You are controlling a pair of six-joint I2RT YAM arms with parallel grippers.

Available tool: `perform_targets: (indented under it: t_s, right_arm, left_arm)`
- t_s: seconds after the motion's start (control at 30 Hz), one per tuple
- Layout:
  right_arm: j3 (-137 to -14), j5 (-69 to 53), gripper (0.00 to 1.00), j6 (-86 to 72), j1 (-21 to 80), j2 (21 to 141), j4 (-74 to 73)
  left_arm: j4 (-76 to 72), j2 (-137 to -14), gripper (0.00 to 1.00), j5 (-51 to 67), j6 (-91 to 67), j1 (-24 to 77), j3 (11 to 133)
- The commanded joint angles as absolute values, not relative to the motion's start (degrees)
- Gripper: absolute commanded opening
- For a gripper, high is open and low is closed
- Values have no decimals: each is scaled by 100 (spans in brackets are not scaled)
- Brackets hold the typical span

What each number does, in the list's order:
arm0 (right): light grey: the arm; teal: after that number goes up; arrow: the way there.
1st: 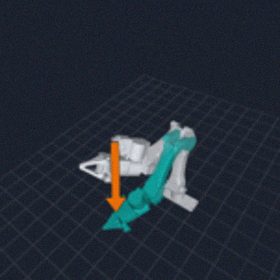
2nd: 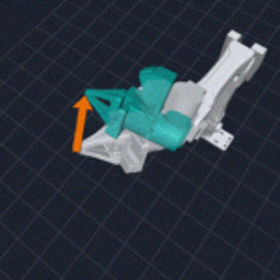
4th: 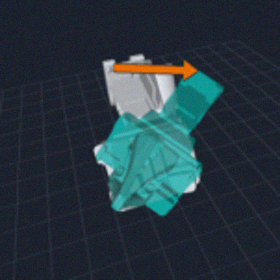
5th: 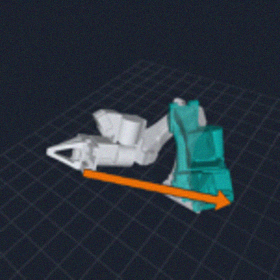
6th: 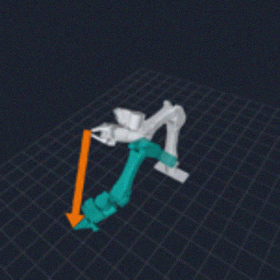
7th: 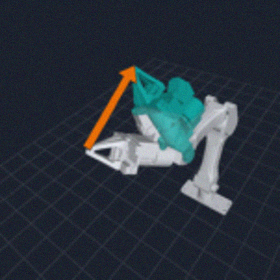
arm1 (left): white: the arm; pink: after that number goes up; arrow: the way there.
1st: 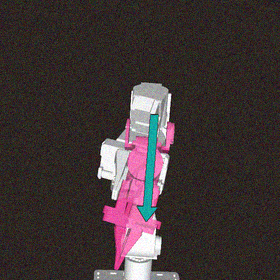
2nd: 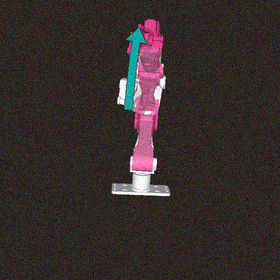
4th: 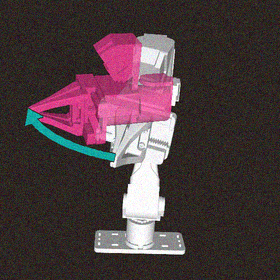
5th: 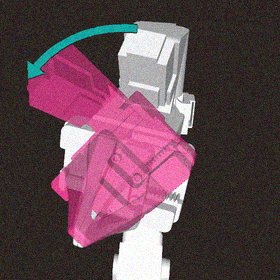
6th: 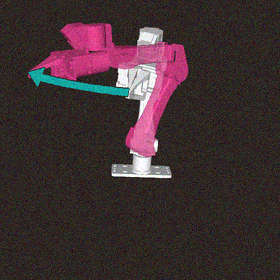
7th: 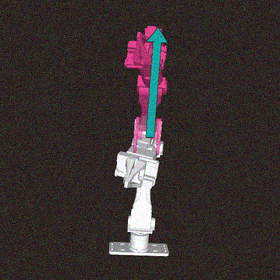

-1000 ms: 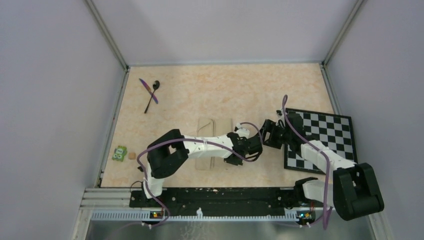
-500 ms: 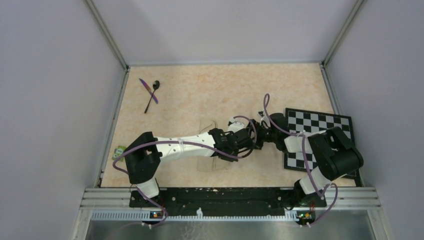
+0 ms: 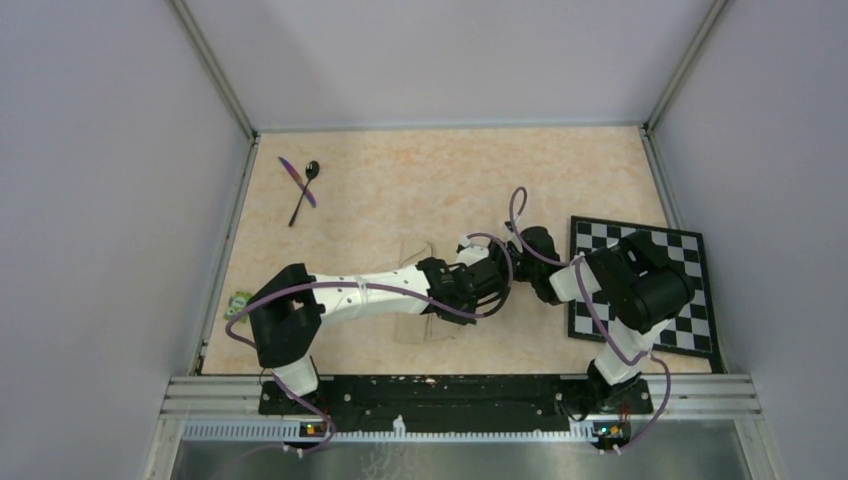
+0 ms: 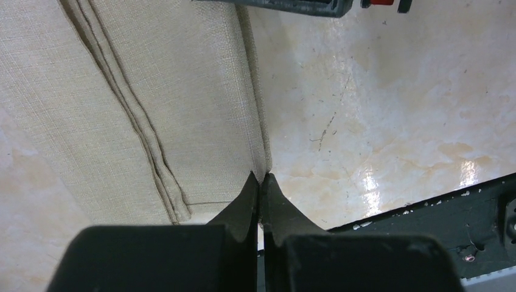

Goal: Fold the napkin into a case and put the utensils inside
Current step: Pass from the left arm to the right

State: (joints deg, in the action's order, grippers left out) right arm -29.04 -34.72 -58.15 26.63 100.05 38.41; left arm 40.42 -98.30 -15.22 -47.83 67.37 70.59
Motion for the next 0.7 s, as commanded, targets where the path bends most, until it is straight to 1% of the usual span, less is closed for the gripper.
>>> perform_targets:
  t_s: [0.0,0.2,0.23,0.27,0.3,0.37,0.4,0.43,0.47,0.53,0.57,0.63,0.67]
  right_arm:
    - [-3068,-3171,39,-5702,2706,10027,4295]
    - [-3094,-3047,23,-5451,2707,10116,4455]
    - [-3094,-3048,16,-5408,2703,10116,4500]
    - [-3094,-3070,5,-5374,2702,10125,4560]
    - [-3094,-3090,0,-5330,2705,10125,4626]
    - [-3094,-3098,0,-5194,2707,10089,4589]
    - [-3098,-3085,0,-5082,2706,10055,4540]
    - [-3094,-3077,0,-4999,2707,10033,4506]
    - [-3109,-3081,0,-4934,2707,10020,4455]
    - [-3171,-3102,0,-4788,2707,10022,4334]
    - [-3208,-3100,0,-4714,2707,10009,4243]
    - [-3274,-3061,0,-4581,2706,9992,4092]
    - [-3315,-3044,0,-4500,2707,9967,3997]
  left_arm:
    - [3853,-9571,0,-1485,-4728,6724,6987]
    - [3666,-9652,0,-1347,-4698,6724,6997]
    - [3623,-9663,0,-1301,-4687,6724,7004]
    - [3573,-9670,0,-1237,-4677,6713,7016]
    - [3536,-9653,9,-1117,-4709,6675,7046]
    - [3445,-9469,50,-741,-4749,6490,7053]
    - [3302,-9261,62,-578,-4695,6357,6965]
    - [3115,-9007,66,-436,-4628,6219,6805]
    - [2867,-8698,68,-251,-4573,5951,6610]
    - [2298,-8121,66,371,-4586,5331,6029]
    - [1962,-7868,62,666,-4670,4936,5655]
    - [1235,-7432,47,1112,-4793,4279,4959]
    - [937,-7313,41,1250,-4819,3997,4689]
